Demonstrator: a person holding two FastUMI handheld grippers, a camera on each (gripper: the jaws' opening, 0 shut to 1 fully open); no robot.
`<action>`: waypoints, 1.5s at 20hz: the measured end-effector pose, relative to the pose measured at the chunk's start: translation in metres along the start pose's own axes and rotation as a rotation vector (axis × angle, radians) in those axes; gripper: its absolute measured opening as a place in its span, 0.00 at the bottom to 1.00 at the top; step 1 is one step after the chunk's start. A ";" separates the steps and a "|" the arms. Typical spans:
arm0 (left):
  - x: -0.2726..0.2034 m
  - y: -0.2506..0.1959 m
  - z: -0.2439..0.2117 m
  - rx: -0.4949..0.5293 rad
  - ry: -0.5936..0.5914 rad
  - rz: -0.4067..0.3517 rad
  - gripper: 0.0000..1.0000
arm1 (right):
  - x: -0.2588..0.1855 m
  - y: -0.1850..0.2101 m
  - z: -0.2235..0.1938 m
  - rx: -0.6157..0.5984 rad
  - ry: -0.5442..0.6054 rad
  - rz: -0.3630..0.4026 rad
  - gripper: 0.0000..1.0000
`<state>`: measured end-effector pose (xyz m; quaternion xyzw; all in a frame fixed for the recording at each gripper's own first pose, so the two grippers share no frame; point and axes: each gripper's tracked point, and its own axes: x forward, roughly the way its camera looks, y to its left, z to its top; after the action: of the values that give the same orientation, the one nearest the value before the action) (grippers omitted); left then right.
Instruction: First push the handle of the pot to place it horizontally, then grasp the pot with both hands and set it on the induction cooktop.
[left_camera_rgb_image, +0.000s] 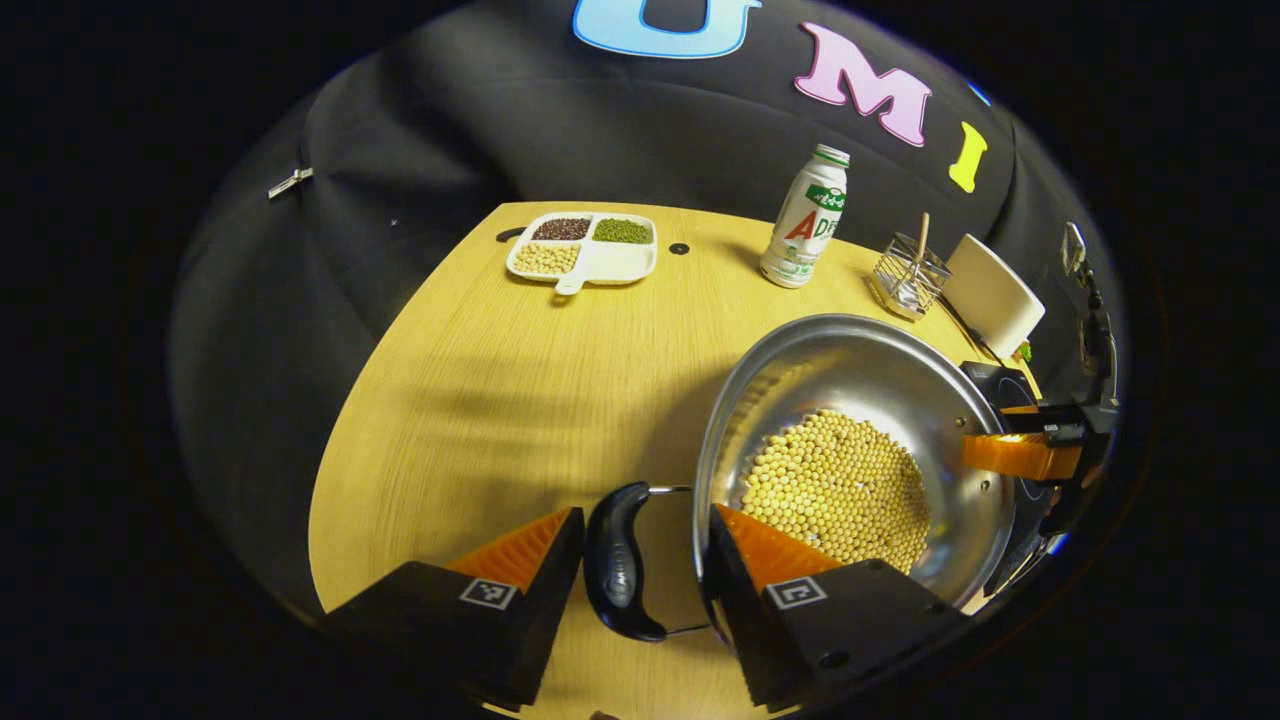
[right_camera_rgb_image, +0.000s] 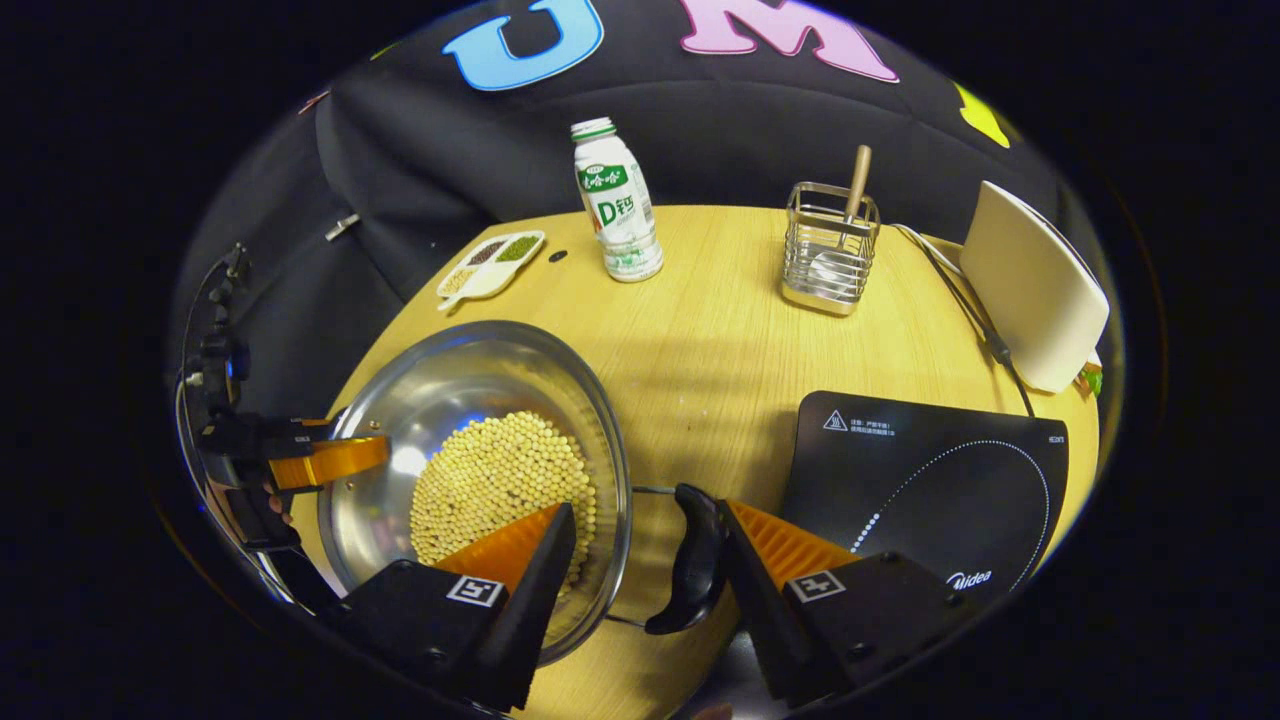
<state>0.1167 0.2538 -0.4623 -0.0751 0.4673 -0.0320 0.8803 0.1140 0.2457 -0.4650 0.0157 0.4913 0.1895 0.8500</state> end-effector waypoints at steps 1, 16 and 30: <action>0.000 -0.001 -0.001 -0.002 0.008 -0.003 0.76 | 0.003 -0.002 -0.002 -0.010 0.018 -0.022 0.85; -0.005 -0.007 -0.003 -0.048 0.015 -0.001 0.59 | -0.004 0.004 -0.008 0.048 0.047 -0.046 0.54; -0.059 -0.082 0.023 0.029 -0.006 -0.009 0.58 | -0.085 -0.047 -0.003 0.114 0.037 -0.046 0.54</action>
<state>0.1043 0.1831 -0.3881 -0.0647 0.4639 -0.0424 0.8825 0.0879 0.1730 -0.4064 0.0493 0.5170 0.1420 0.8427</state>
